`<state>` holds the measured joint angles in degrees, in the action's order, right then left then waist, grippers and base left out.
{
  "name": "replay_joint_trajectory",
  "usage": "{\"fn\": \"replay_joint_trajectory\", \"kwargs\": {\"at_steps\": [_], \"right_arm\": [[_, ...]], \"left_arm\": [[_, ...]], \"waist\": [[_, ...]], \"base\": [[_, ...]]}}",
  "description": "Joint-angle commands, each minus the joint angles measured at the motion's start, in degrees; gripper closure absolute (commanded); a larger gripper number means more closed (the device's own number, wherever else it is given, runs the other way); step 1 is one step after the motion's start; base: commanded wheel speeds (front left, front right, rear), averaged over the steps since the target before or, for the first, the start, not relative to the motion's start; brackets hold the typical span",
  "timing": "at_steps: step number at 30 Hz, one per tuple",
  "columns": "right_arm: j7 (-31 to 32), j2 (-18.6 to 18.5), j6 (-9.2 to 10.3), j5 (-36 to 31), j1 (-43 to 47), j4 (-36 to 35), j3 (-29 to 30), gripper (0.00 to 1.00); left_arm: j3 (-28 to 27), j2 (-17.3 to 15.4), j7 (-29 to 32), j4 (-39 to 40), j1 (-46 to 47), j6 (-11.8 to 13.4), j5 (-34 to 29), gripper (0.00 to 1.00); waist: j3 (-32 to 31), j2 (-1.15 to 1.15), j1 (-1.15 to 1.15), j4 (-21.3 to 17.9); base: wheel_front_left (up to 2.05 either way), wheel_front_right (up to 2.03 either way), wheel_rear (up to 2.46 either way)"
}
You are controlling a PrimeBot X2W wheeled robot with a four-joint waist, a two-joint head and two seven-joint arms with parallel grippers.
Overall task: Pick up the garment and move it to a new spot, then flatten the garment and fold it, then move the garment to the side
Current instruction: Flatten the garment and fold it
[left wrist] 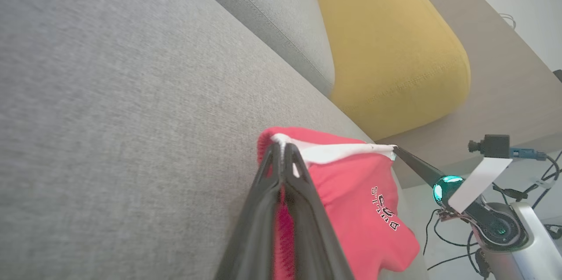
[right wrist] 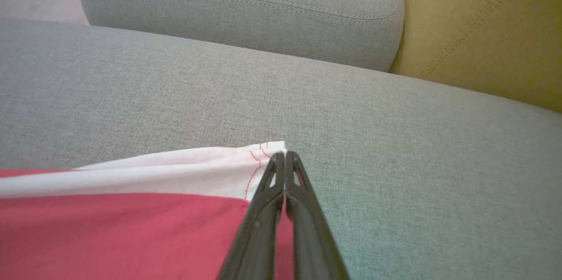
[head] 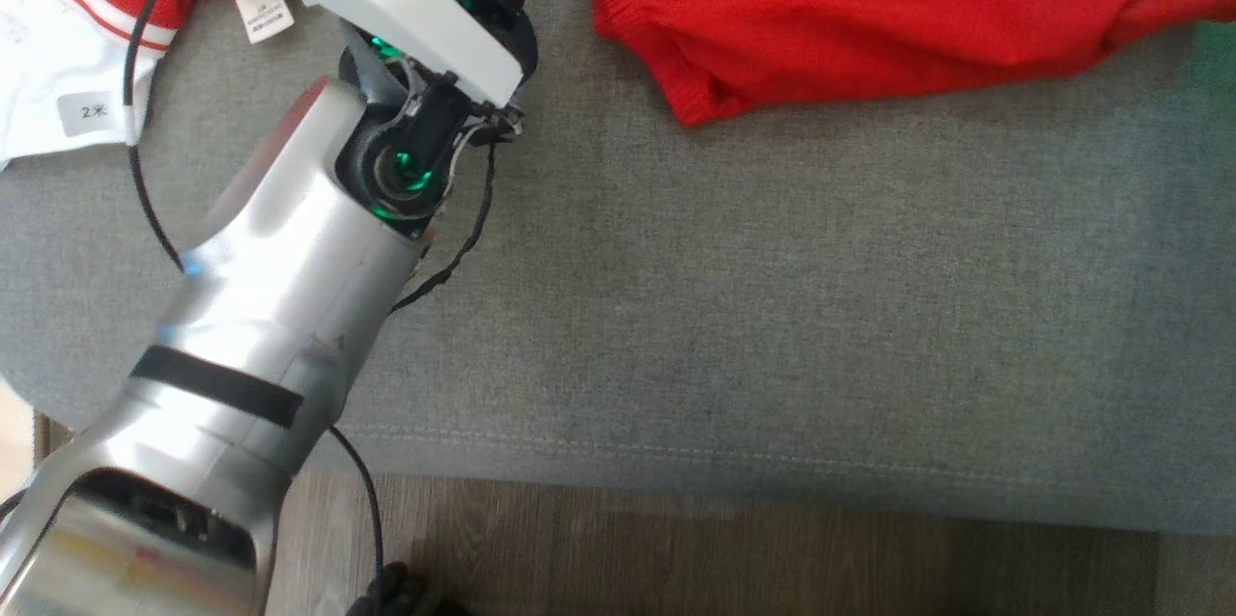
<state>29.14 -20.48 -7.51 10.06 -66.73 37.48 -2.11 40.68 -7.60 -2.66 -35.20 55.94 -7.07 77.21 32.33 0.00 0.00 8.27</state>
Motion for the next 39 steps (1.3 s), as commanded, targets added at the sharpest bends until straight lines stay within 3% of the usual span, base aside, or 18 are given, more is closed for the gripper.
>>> {"fn": "replay_joint_trajectory", "kwargs": {"at_steps": [1,2,3,4,5,6,9,13,15,20,24,30,39], "right_arm": [[-1.4,0.6,0.02,0.2,-2.0,-1.1,0.4,0.76],[-2.2,1.3,0.02,0.8,-2.2,-0.4,0.8,0.44],[-2.9,1.9,0.02,1.4,-2.3,0.2,1.0,0.15],[-3.6,2.2,0.02,2.1,-2.3,0.7,1.2,0.00],[-4.6,2.4,0.02,2.5,-2.2,0.9,1.4,0.00],[-5.7,2.5,0.02,2.9,-1.9,1.0,1.6,0.00],[-8.6,2.3,0.02,4.0,-0.1,0.6,1.9,0.00],[-12.5,2.3,0.02,6.0,4.8,-2.1,3.0,0.00],[-12.9,2.8,0.02,7.3,8.4,-3.7,3.5,0.00],[-14.1,2.7,0.02,6.1,16.0,-5.3,5.1,0.00],[-15.4,2.8,0.02,3.4,18.1,-3.2,7.6,0.00],[-15.7,2.7,0.02,0.0,17.4,1.7,11.1,0.00],[-15.9,0.6,0.02,-7.7,14.6,11.8,18.1,0.00]], "left_arm": [[-0.9,-1.3,-0.7,1.3,2.5,-0.4,-0.4,1.00],[-0.3,-1.2,-1.1,1.3,2.7,-0.4,-0.6,0.90],[0.1,-1.0,-1.2,1.3,2.7,-0.4,-0.5,0.70],[0.3,-1.0,-1.5,1.3,2.8,-0.4,-0.3,0.55],[0.5,-1.1,-2.0,1.0,2.9,-0.4,-0.5,0.16],[0.7,-1.2,-2.8,0.7,2.9,-0.4,-0.6,0.00],[1.8,-2.0,-6.0,0.1,2.5,-0.4,-2.6,0.00],[4.7,-4.8,-11.5,-0.9,1.4,0.3,-12.2,0.00],[3.9,-6.1,-12.2,0.6,-0.2,3.3,-18.3,0.00],[-4.2,-7.2,-12.3,14.9,-11.2,14.7,-39.5,0.00],[-7.7,-5.5,-12.3,24.1,-21.5,20.0,-50.3,0.00],[-8.9,-3.6,-12.3,30.9,-30.3,22.8,-59.1,0.00],[-8.5,-1.9,-12.3,35.9,-37.8,24.2,-67.9,0.00]], "waist": [[0.0,0.00,0.00,-0.1],[0.0,0.00,0.00,-0.2],[-0.1,0.00,0.00,-0.2],[-0.2,0.00,0.00,-0.3],[-0.3,0.00,0.00,-0.4],[-0.5,0.00,0.00,-0.5],[-1.5,0.00,0.00,-0.9],[-3.5,0.00,0.00,-1.3],[-4.6,0.00,0.00,-1.7],[-6.0,0.00,0.00,-1.4],[-7.0,0.00,0.00,0.5],[-8.0,0.00,0.00,4.0],[-8.5,0.00,0.00,9.5]], "base": [[0.00,0.00,0.00],[0.00,0.00,0.00],[0.00,0.00,0.00],[0.00,0.00,0.00],[0.00,0.00,0.00],[0.00,0.00,0.00],[0.00,0.00,0.00],[0.00,0.00,0.00],[0.00,0.00,0.00],[0.00,0.00,0.00],[0.00,0.00,0.00],[0.00,0.00,0.00],[0.00,0.00,0.00]]}}
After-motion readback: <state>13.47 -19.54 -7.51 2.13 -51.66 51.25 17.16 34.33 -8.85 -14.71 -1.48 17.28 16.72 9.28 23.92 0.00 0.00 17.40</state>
